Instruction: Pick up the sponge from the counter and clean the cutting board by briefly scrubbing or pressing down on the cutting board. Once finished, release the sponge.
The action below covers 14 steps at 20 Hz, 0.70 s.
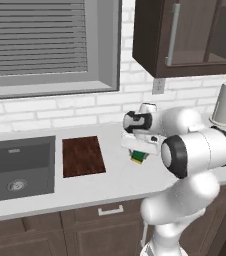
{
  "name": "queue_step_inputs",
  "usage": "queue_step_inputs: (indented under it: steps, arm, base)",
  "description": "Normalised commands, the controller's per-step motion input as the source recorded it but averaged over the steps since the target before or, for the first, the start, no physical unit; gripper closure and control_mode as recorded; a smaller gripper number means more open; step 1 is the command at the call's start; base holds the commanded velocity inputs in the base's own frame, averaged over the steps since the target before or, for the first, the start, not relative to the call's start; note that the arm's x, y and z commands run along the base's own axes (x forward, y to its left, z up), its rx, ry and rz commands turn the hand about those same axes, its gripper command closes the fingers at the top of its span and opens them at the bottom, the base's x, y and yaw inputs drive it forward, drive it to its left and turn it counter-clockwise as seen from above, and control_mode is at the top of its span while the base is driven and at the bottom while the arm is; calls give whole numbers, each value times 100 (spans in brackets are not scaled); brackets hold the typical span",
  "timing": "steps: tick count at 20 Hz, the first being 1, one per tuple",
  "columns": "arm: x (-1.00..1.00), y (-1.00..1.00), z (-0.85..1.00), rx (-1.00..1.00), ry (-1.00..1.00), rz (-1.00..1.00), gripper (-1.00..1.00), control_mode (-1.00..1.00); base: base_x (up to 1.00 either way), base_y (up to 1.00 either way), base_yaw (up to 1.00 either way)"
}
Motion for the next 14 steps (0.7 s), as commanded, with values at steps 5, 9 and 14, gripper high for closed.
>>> queue_step_inputs:
  steps: [5,9,14]
  arm:
    - [3,68,72,0,-5,10,100,-100]
    - [12,60,59,0,0,11,100,-100]
    - [2,59,16,0,0,14,100,-100]
  base:
    - [0,0,0]
    - [0,0,0]
    - [0,0,0]
